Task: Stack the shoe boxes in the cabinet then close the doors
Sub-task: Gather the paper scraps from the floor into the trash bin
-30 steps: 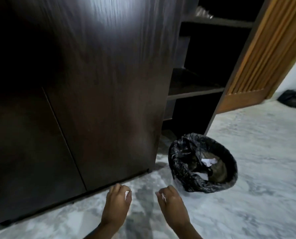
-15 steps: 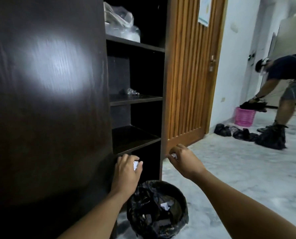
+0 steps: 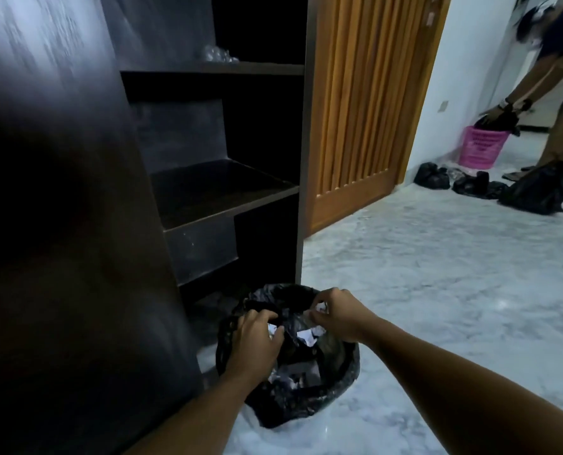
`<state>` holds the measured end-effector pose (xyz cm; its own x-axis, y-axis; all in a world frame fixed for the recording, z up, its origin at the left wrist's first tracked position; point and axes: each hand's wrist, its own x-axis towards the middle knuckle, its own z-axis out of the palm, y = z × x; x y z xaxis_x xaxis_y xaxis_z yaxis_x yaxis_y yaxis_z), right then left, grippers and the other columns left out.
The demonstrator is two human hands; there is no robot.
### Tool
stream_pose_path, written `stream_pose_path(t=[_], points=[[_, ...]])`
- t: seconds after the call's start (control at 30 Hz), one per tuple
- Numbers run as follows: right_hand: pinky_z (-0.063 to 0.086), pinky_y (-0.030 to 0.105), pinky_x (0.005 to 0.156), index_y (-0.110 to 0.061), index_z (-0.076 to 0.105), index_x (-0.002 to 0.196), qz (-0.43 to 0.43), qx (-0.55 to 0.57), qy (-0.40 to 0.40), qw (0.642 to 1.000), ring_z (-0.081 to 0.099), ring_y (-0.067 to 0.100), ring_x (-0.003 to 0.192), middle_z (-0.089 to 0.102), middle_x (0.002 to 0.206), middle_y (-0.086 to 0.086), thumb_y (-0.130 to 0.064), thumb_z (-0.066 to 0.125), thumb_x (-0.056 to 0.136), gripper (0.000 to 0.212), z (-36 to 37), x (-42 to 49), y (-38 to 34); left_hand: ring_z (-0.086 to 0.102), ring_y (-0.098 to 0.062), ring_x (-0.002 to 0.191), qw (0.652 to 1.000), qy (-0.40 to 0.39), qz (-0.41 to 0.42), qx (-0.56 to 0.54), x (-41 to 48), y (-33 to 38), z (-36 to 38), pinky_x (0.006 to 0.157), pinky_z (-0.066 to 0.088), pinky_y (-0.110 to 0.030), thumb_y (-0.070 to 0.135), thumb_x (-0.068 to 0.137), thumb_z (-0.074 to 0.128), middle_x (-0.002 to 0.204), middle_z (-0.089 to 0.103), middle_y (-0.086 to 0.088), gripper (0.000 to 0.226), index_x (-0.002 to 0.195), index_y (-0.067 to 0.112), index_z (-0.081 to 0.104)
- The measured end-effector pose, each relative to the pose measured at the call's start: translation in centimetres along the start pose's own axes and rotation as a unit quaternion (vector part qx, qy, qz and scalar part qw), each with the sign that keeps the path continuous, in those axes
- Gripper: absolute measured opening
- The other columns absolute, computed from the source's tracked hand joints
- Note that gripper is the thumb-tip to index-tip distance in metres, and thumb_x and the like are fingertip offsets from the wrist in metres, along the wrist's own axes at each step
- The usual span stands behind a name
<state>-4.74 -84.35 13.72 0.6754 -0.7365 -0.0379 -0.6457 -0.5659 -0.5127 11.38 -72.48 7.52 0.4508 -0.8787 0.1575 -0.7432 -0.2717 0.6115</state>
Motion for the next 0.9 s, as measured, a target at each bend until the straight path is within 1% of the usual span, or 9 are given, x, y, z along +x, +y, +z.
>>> stream_pose_path(t=[0.17, 0.23, 0.33, 0.47, 0.6, 0.67, 0.73, 0.83, 0.9], points=[[0.045, 0.023, 0.056, -0.006, 0.073, 0.093, 0.012, 0.07, 0.025, 0.997, 0.066, 0.019, 0.075, 0.073, 0.087, 0.01, -0.034, 0.067, 0.093, 0.029, 2.2, 1.7, 0.4, 0.039, -0.024, 0.128, 0.999, -0.035, -0.012, -0.012, 1.9, -0.3, 0.9, 0.103, 0.04, -0.04, 0.034, 0.098, 0.053, 0.13, 0.05, -0.004, 0.037, 0.133, 0.021, 0.052], [0.044, 0.024, 0.055, -0.003, 0.072, 0.088, 0.013, 0.095, 0.045, 0.994, 0.066, 0.02, 0.071, 0.072, 0.081, 0.013, -0.035, 0.068, 0.093, 0.033, 2.8, 2.0, 0.5, 0.04, -0.025, 0.128, 0.999, -0.036, -0.015, -0.014, 2.6, -0.3, 0.9, 0.104, 0.04, -0.04, 0.031, 0.098, 0.054, 0.13, 0.05, -0.006, 0.037, 0.133, 0.019, 0.052], [0.046, 0.02, 0.053, -0.011, 0.073, 0.087, 0.043, 0.132, 0.065, 0.988, 0.064, 0.009, 0.064, 0.071, 0.076, 0.002, -0.037, 0.069, 0.092, 0.027, 3.0, 2.2, 0.6, 0.039, -0.025, 0.129, 0.999, -0.044, -0.024, -0.015, 3.0, -0.4, 1.1, 0.103, 0.04, -0.039, 0.031, 0.098, 0.054, 0.132, 0.049, -0.006, 0.038, 0.134, 0.019, 0.051], [0.051, 0.029, 0.065, -0.016, 0.073, 0.088, 0.056, 0.165, 0.06, 0.983, 0.069, 0.012, 0.079, 0.073, 0.085, 0.002, -0.051, 0.069, 0.089, 0.035, 3.1, 2.1, 0.8, 0.039, -0.026, 0.13, 0.998, -0.051, -0.025, -0.022, 3.2, -0.2, 1.4, 0.105, 0.039, -0.042, 0.035, 0.096, 0.056, 0.133, 0.048, -0.005, 0.041, 0.134, 0.021, 0.051], [0.046, 0.026, 0.075, -0.019, 0.071, 0.093, 0.067, 0.269, 0.04, 0.96, 0.062, 0.007, 0.08, 0.068, 0.081, -0.006, -0.077, 0.05, 0.078, 0.064, 2.5, 1.2, 0.0, 0.033, -0.026, 0.135, 0.997, -0.075, -0.034, 0.009, 3.2, 0.1, 1.5, 0.109, 0.033, -0.045, 0.044, 0.093, 0.057, 0.143, 0.043, 0.0, 0.051, 0.139, 0.028, 0.046], [0.044, 0.027, 0.087, -0.024, 0.068, 0.1, 0.088, 0.307, 0.036, 0.947, 0.061, 0.002, 0.091, 0.066, 0.091, -0.013, -0.081, 0.041, 0.074, 0.067, 2.1, 1.1, -0.4, 0.031, -0.025, 0.138, 0.996, -0.081, -0.029, 0.022, 3.1, 0.2, 1.3, 0.111, 0.028, -0.045, 0.046, 0.091, 0.058, 0.147, 0.039, 0.002, 0.056, 0.142, 0.03, 0.042], [0.042, 0.029, 0.091, -0.029, 0.066, 0.097, 0.102, 0.314, 0.038, 0.943, 0.059, 0.001, 0.095, 0.066, 0.097, -0.011, -0.083, 0.037, 0.072, 0.066, 1.8, 1.1, -0.8, 0.032, -0.024, 0.139, 0.997, -0.077, -0.024, 0.018, 3.1, 0.2, 1.0, 0.112, 0.028, -0.045, 0.046, 0.09, 0.059, 0.149, 0.037, 0.003, 0.06, 0.144, 0.03, 0.039], [0.045, 0.033, 0.099, -0.024, 0.069, 0.113, 0.088, 0.307, 0.033, 0.947, 0.062, 0.01, 0.11, 0.069, 0.113, -0.007, -0.09, 0.035, 0.072, 0.085, 1.5, 1.0, -1.2, 0.037, -0.021, 0.137, 0.998, -0.067, -0.015, 0.003, 3.1, 0.1, 0.3, 0.112, 0.033, -0.042, 0.045, 0.089, 0.061, 0.146, 0.04, 0.004, 0.058, 0.141, 0.028, 0.043], [0.049, 0.031, 0.093, -0.021, 0.069, 0.119, 0.075, 0.296, 0.026, 0.952, 0.061, 0.013, 0.11, 0.068, 0.11, -0.01, -0.083, 0.035, 0.079, 0.081, 0.9, 0.6, -1.9, 0.039, -0.019, 0.136, 0.998, -0.063, -0.009, -0.009, 3.0, 0.1, -0.5, 0.11, 0.037, -0.04, 0.044, 0.089, 0.062, 0.145, 0.041, 0.004, 0.057, 0.14, 0.026, 0.045]])
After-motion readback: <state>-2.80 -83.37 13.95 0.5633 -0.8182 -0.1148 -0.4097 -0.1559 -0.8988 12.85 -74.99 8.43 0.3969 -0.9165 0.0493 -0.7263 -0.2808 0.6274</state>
